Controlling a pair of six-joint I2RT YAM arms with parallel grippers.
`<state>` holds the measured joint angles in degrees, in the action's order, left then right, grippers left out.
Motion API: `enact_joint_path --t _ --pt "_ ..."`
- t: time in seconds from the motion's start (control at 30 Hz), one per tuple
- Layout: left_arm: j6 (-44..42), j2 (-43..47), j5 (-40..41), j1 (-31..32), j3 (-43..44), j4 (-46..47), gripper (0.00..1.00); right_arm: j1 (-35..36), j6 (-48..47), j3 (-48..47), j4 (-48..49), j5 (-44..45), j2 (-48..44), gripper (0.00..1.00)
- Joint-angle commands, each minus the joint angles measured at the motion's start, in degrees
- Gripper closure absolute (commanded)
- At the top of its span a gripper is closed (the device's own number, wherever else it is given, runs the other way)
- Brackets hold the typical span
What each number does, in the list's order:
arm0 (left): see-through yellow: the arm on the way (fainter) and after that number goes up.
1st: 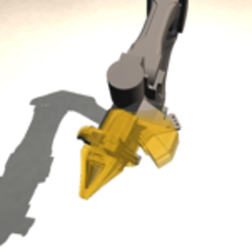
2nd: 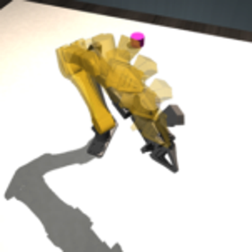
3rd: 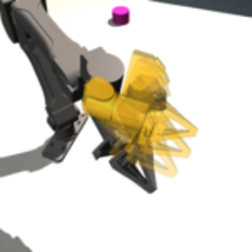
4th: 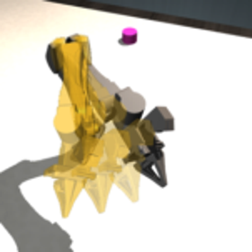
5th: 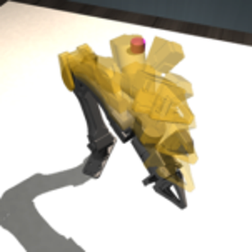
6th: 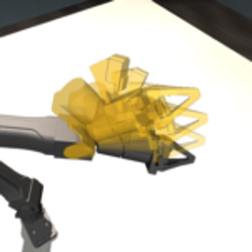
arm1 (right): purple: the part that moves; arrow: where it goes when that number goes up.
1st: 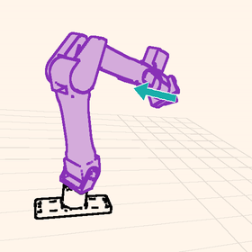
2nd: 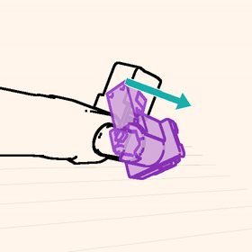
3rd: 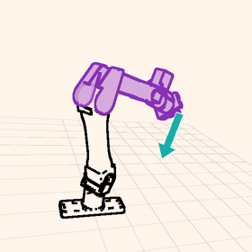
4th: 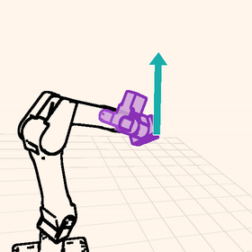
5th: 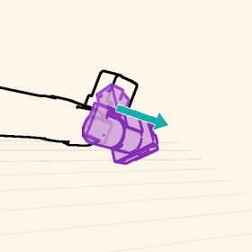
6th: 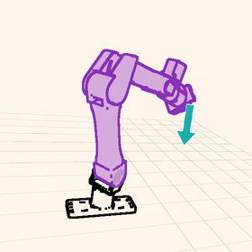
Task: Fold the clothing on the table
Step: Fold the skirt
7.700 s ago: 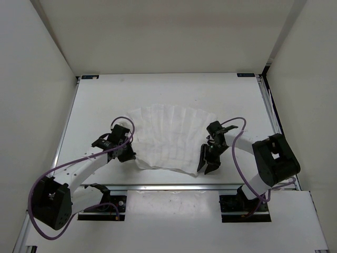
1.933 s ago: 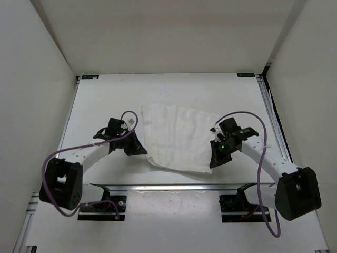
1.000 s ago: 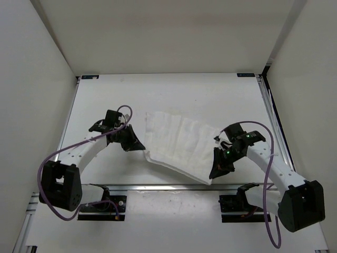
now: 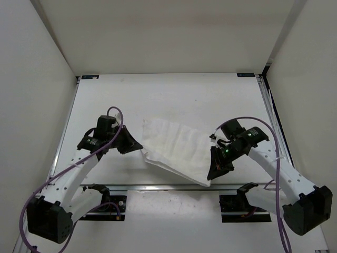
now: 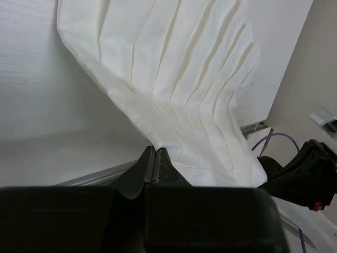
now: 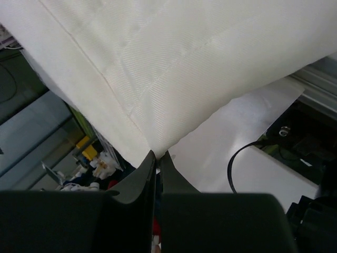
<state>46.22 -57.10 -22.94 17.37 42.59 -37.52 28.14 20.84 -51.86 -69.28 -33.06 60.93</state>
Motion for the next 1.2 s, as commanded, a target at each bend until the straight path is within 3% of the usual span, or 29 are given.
enact_joint_path --t 0.0,0.3,0.63,0.93,1.17 --pt "1.0 3.4 6.0 -0.5 2.7 -0.2 1.0 0.1 4.4 -0.2 -2.0 -1.7 -2.6 1.0" --pt "-0.9 -14.1 8.3 0.2 14.0 6.5 1.0 -15.9 5.7 -0.4 11.8 -1.1 -1.7 1.0" --pt "-2.4 -38.4 9.2 4.4 29.5 12.7 1.0 -23.1 2.5 0.4 19.8 -0.6 7.4 1.0" --pt "-4.1 -51.8 10.6 7.1 40.2 12.3 1.0 -26.0 0.9 0.3 20.7 -1.2 16.9 1.0" --pt "-4.3 -58.7 11.1 8.1 48.2 12.8 0.84 -30.8 2.2 1.9 24.8 -3.1 20.1 0.96"
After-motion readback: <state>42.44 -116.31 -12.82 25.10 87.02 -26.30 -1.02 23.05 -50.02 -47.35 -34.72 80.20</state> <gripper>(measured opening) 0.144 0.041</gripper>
